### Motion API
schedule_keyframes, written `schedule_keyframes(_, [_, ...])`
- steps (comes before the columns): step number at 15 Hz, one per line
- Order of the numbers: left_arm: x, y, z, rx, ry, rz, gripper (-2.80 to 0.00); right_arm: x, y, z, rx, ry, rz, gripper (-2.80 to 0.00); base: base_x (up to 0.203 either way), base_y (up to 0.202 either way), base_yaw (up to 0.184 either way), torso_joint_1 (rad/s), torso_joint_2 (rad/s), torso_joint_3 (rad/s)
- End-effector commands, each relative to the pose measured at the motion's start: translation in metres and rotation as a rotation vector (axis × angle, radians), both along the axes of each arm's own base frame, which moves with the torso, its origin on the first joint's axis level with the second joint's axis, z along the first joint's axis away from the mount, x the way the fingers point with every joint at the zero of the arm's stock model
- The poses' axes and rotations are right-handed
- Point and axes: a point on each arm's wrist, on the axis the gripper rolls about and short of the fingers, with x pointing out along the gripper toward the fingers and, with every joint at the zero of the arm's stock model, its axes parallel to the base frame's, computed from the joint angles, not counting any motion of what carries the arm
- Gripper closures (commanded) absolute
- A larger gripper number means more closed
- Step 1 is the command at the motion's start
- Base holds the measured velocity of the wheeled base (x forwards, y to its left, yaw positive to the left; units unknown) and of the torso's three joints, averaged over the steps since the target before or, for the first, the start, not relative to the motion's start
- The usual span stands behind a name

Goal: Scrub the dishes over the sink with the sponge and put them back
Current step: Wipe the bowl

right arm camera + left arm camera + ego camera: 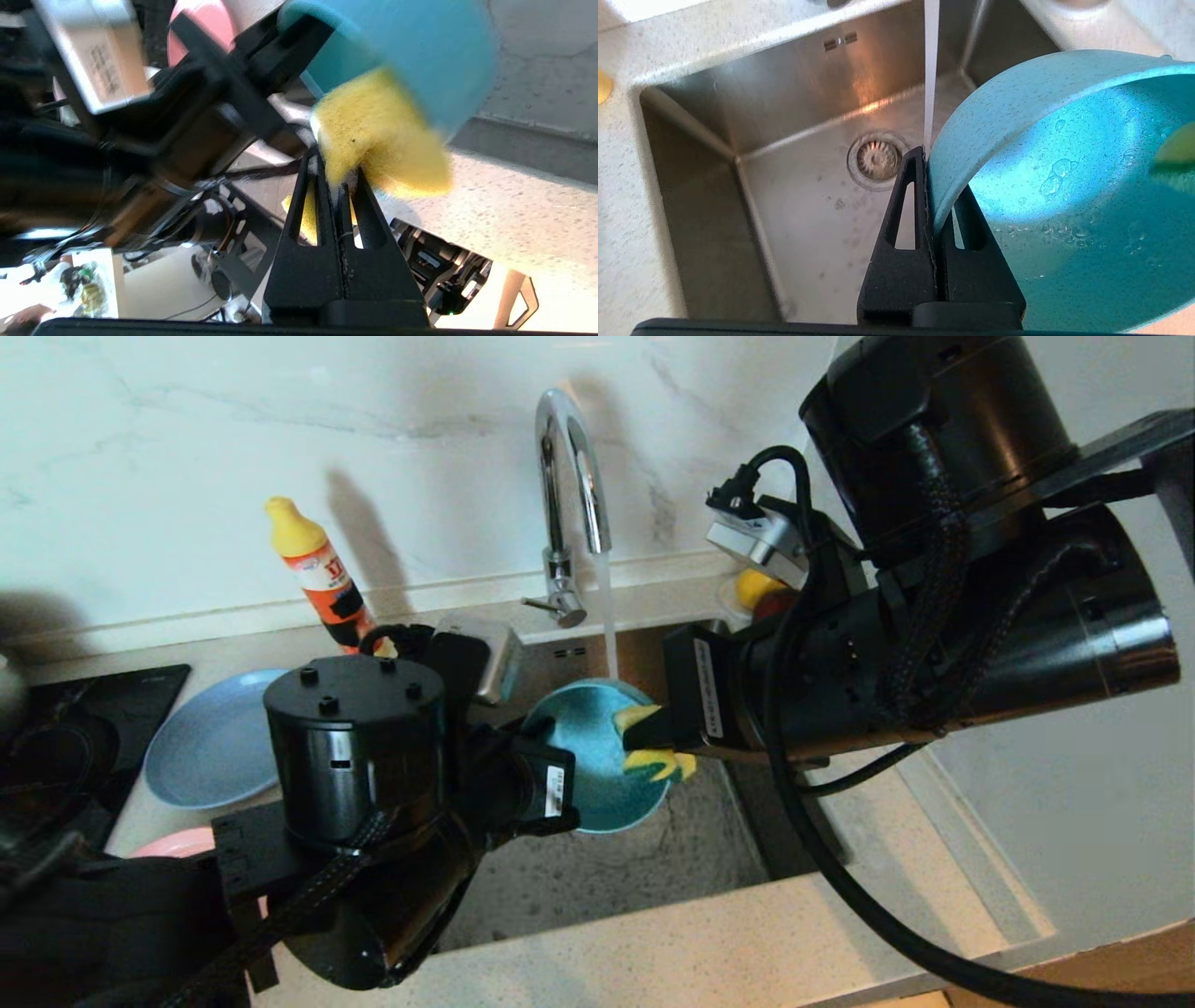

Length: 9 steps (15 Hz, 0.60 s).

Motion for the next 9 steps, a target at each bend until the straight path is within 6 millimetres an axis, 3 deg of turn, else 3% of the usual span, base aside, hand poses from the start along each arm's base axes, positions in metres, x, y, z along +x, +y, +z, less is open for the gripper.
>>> schedule_keyframes(1, [0.005, -0.005, -0.007, 0.011, 0.01, 0.004, 0.0, -0.001, 0.0, 0.001, 0.006, 0.009, 0.001, 0.0, 0.0, 0.0, 0.0, 0.0, 0.0, 0.0])
schedule_keyframes(9, [0.006, -0.005, 0.009, -0.029, -0.026, 0.011, 0.0, 0.0, 0.004, -0.003, 0.029, 0.057, 0.056, 0.0, 0.0, 0.0, 0.0, 0.0, 0.0, 0.0])
